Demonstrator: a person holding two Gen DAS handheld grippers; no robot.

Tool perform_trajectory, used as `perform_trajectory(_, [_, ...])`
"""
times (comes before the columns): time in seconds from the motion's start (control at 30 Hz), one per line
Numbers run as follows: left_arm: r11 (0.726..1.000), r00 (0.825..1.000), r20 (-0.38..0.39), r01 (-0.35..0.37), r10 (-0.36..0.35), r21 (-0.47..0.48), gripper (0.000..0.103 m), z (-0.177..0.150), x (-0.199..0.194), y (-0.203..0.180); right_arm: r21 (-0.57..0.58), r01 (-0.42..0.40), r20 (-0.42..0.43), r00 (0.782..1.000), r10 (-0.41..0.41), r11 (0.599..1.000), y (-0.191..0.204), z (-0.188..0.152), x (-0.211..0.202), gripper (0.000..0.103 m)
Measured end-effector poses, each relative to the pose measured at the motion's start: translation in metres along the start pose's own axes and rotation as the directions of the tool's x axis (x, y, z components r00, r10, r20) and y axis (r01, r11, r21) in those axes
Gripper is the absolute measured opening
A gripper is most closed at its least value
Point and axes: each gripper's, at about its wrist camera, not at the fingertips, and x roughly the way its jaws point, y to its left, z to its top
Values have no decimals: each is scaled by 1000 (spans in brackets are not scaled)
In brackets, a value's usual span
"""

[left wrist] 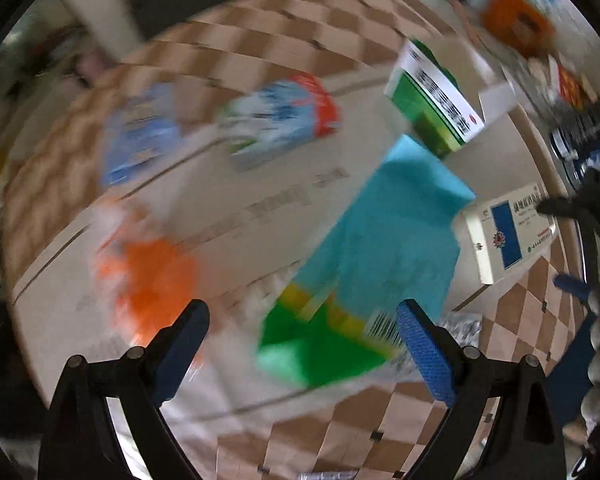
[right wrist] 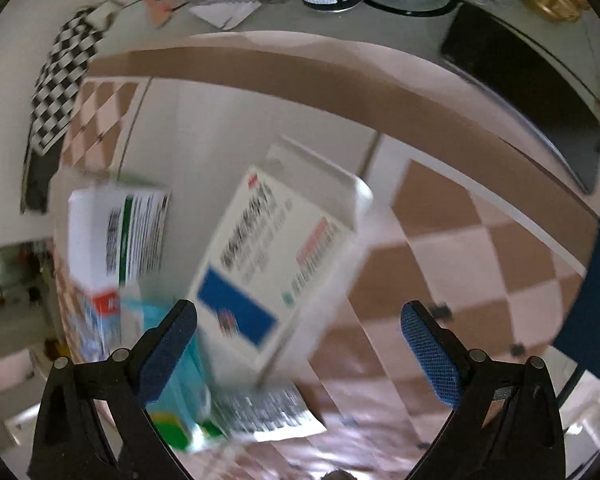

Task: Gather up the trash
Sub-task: 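Grasp the green-and-blue snack bag with left tool while right tool grasps white medicine box, then carry the bag and box to the bin and release both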

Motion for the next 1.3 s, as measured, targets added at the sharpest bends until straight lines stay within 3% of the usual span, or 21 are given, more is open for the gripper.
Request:
perform_trajectory(0.13, [997,992,-110,66,-60,44,95,29,36,-7,53,43,-8,999,-43,998,15,15,19,103])
perform_trajectory(0.23, [993,983,-152,110,-102,46,95,39,50,-10,55,84,-17,996,-83,995,24,22,30,103])
perform_trajectory(0.3, [991,981,-149,129,-122,39,84,42,51,-11,54,128,-19,992,-127,990,33,25,34,103])
perform_trajectory(0.37, [986,976,-147,167,-163,13,52,46,48,-11,34,160,-9,987,-160,987,43,29,36,103])
perform_trajectory(0.4, [985,975,-144,171,-168,7,47,50,47,-12,26,186,-4,983,-186,982,48,29,38,102])
perform_trajectory(0.47, [987,978,-136,162,-159,10,20,53,44,-13,6,246,8,969,-246,969,58,29,41,96])
perform_trajectory(0.57, [988,980,-130,152,-150,3,6,50,39,-13,-59,252,25,968,-251,966,74,23,47,94])
perform_trajectory(0.97, [991,997,17,71,-69,-110,1,0,-13,12,-347,189,96,982,-165,919,97,-18,21,92])
perform_trajectory(1.3, [983,981,191,60,-26,-173,0,-54,-96,36,-536,118,153,987,-41,836,118,-94,-19,92])
